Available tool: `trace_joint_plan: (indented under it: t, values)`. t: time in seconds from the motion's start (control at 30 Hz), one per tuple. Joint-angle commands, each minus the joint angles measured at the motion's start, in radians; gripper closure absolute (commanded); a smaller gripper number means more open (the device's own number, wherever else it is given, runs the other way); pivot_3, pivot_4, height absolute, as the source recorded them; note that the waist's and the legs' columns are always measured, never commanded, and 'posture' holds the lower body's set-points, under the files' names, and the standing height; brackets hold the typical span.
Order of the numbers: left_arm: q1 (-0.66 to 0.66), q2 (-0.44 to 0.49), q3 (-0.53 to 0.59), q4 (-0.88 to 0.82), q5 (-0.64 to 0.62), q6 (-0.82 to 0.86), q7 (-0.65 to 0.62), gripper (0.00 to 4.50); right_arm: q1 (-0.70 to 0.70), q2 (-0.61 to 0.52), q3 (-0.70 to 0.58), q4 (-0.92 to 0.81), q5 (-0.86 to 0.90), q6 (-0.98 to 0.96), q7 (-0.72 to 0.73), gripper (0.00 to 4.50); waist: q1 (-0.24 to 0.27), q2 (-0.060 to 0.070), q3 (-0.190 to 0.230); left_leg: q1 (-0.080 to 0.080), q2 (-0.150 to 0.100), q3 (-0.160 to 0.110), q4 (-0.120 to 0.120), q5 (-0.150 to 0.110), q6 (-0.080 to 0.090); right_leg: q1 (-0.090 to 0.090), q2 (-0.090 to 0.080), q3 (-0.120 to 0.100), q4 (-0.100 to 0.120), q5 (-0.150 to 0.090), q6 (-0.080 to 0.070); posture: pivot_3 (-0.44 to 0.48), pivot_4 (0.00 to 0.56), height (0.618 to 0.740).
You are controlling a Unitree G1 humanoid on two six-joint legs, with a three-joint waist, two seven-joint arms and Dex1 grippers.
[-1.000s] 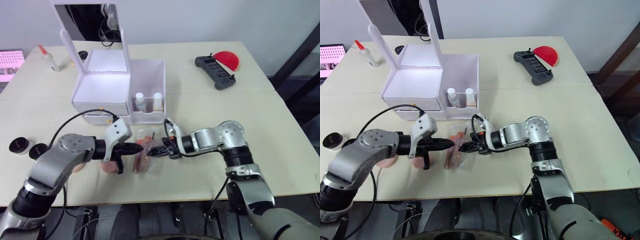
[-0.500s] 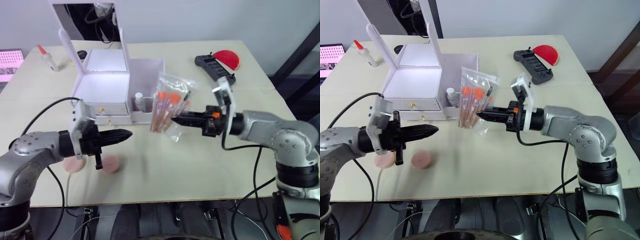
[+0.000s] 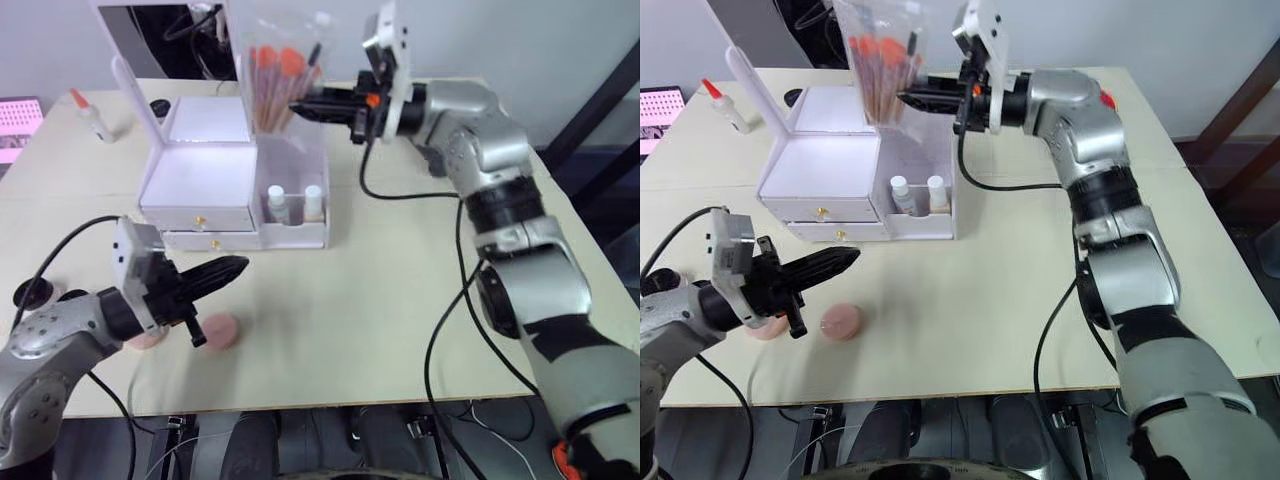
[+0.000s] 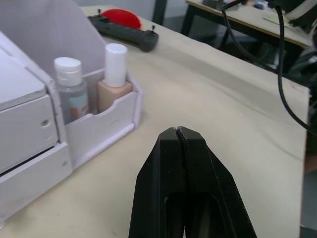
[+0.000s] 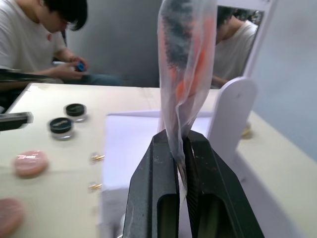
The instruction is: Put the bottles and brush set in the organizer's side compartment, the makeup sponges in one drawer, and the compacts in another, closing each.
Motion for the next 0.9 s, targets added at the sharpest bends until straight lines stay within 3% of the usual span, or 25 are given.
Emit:
trace_joint_plan:
  t: [0.03,0.27,0.73,0.83,0.9]
  values:
    - [0.035,0.004,0.045,-0.046,-0.017,-0.035,0.029,4.50,-0.075,0.022,-0.014,0.182,-0.089,-0.145,0.026,4.43,0.001,0.000,0.000,0.000,0.000,0.000,0.000,0.000,0.000,0.000,0.000,0.000,0.000,0.000,0.000,0.000,0.150,0.740]
    - [0.114,0.011,0.098,-0.068,-0.038,-0.066,0.063,4.50,-0.107,0.083,-0.039,0.390,-0.203,-0.265,0.001,4.43,-0.013,0.000,0.000,0.002,0.000,0.001,-0.005,0.003,-0.005,-0.002,0.000,0.001,0.001,0.000,0.000,0.000,0.150,0.740]
    - [0.084,0.039,0.051,-0.047,-0.032,-0.086,0.085,4.50,-0.075,0.142,-0.071,0.477,-0.343,-0.326,-0.107,4.43,-0.015,0.000,0.000,0.002,0.000,0.001,-0.005,0.003,-0.006,-0.002,0.000,0.002,0.002,0.000,-0.001,0.000,0.150,0.740]
    - [0.080,0.044,0.050,-0.040,-0.031,-0.088,0.083,4.50,-0.075,0.141,-0.084,0.481,-0.361,-0.333,-0.130,3.45,-0.015,0.000,0.000,0.002,0.000,0.001,-0.005,0.003,-0.006,-0.002,0.000,0.002,0.002,0.000,0.000,0.000,0.150,0.740]
    - [0.078,0.047,0.050,-0.037,-0.030,-0.089,0.081,4.50,-0.081,0.140,-0.104,0.481,-0.356,-0.327,-0.129,2.41,-0.015,0.000,0.000,0.002,0.000,0.001,-0.005,0.004,-0.006,-0.002,0.000,0.002,0.002,0.000,0.000,0.000,0.150,0.740]
